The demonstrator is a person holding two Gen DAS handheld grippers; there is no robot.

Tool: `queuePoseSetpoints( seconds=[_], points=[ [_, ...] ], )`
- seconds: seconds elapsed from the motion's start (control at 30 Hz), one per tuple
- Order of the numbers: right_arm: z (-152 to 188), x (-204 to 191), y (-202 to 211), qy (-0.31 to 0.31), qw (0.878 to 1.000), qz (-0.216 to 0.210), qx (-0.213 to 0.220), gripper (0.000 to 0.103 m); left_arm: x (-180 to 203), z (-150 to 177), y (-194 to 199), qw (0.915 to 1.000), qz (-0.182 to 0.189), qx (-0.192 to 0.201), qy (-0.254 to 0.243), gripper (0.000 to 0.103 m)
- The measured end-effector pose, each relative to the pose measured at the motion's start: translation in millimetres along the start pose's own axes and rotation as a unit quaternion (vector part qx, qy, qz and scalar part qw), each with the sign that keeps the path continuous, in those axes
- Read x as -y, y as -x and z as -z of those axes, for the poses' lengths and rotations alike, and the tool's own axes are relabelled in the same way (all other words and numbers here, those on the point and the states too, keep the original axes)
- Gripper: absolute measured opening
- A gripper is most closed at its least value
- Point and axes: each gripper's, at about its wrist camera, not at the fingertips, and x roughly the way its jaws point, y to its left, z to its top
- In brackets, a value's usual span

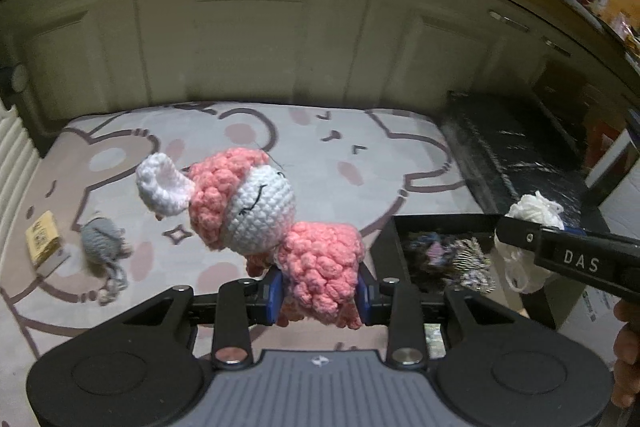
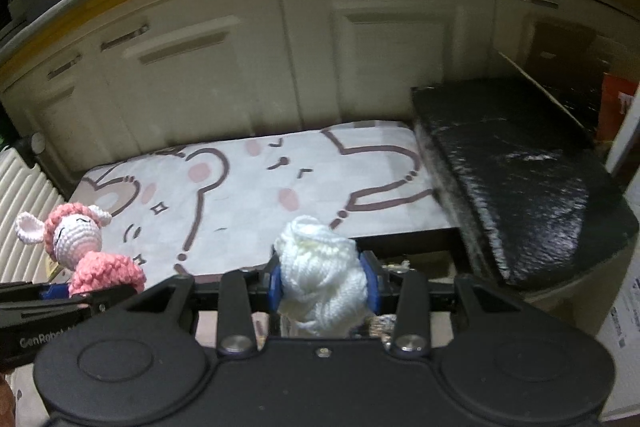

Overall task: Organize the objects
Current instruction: 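Carry the pink doll and white yarn ball with both tools over the black box, then lower the pink doll and yarn ball into the black box and open both tools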

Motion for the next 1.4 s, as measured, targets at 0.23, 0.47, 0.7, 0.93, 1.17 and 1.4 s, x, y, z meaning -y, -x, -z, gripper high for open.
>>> queuePoseSetpoints(
  seconds=[0.23, 0.47, 0.7, 0.93, 1.17, 1.4],
  points=[
    [4, 34, 5, -0.026, 1.0, 0.016, 0.005, 0.04, 31, -1, -5, 0.9994, 0.032, 0.001, -0.017, 0.037],
    [8, 63, 5, -0.048, 0.998, 0.031, 0.006, 0.04, 59, 0, -12, 0.9972, 0.067, 0.0, -0.031, 0.037],
    [13, 82, 0, -0.06, 0.997, 0.04, -0.002, 0.04, 85, 3, -22, 0.9933, 0.106, -0.009, -0.046, 0.037],
    [18, 92, -15, -0.063, 0.997, 0.043, -0.019, 0.04, 108, 10, -37, 0.9891, 0.128, -0.032, -0.065, 0.037],
    [20, 98, -30, -0.068, 0.996, 0.044, -0.032, 0.041, 123, 14, -55, 0.9857, 0.139, -0.052, -0.08, 0.037],
    [21, 96, -39, -0.057, 0.997, 0.036, -0.037, 0.049, 131, 16, -74, 0.9841, 0.141, -0.071, -0.082, 0.036]
  ],
)
